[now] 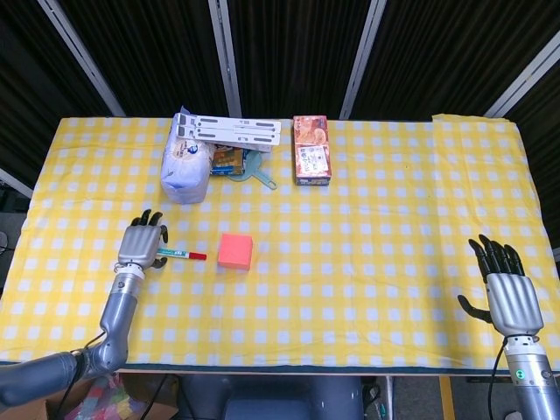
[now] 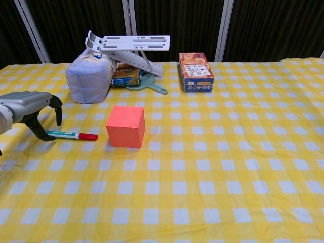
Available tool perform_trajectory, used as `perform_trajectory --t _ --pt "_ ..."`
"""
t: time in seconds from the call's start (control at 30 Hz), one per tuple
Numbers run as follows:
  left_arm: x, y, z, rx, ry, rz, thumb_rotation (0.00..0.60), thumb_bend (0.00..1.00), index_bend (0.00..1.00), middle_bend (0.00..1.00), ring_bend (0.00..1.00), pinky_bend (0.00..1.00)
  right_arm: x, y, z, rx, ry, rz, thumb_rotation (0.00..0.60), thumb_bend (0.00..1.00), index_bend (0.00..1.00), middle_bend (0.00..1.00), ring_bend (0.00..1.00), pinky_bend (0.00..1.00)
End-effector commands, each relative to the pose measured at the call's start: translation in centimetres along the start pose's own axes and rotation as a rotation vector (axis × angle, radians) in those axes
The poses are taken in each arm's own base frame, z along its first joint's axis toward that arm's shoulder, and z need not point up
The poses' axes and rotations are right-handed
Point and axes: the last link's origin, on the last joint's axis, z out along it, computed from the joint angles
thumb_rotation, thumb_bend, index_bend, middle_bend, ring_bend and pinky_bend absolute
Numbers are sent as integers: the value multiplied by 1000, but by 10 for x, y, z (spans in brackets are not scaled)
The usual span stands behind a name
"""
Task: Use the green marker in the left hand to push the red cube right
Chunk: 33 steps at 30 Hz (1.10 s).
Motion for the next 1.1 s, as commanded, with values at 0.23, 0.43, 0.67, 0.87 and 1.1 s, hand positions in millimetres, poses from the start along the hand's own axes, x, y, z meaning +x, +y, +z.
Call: perform_trajectory --t 0.23,0.43,0.67,0.87,1.1 --pt "-5 7 5 4 -16 7 600 402 502 111 15 159 0 0 0 -1 -2 5 600 303 0 0 0 0" --pt "-7 6 5 10 -26 9 600 493 575 125 15 159 0 0 0 0 -1 6 600 303 0 0 0 0" --pt "-1 -1 -3 15 -15 -26 600 493 578 129 15 159 1 0 0 2 2 6 600 302 0 0 0 0" --pt "10 -11 -13 18 -2 -37 600 493 579 130 15 159 1 0 0 4 4 5 600 303 0 0 0 0" --pt "15 -16 -17 27 -9 -51 600 493 582 132 15 159 1 -1 -1 4 5 6 600 303 0 0 0 0"
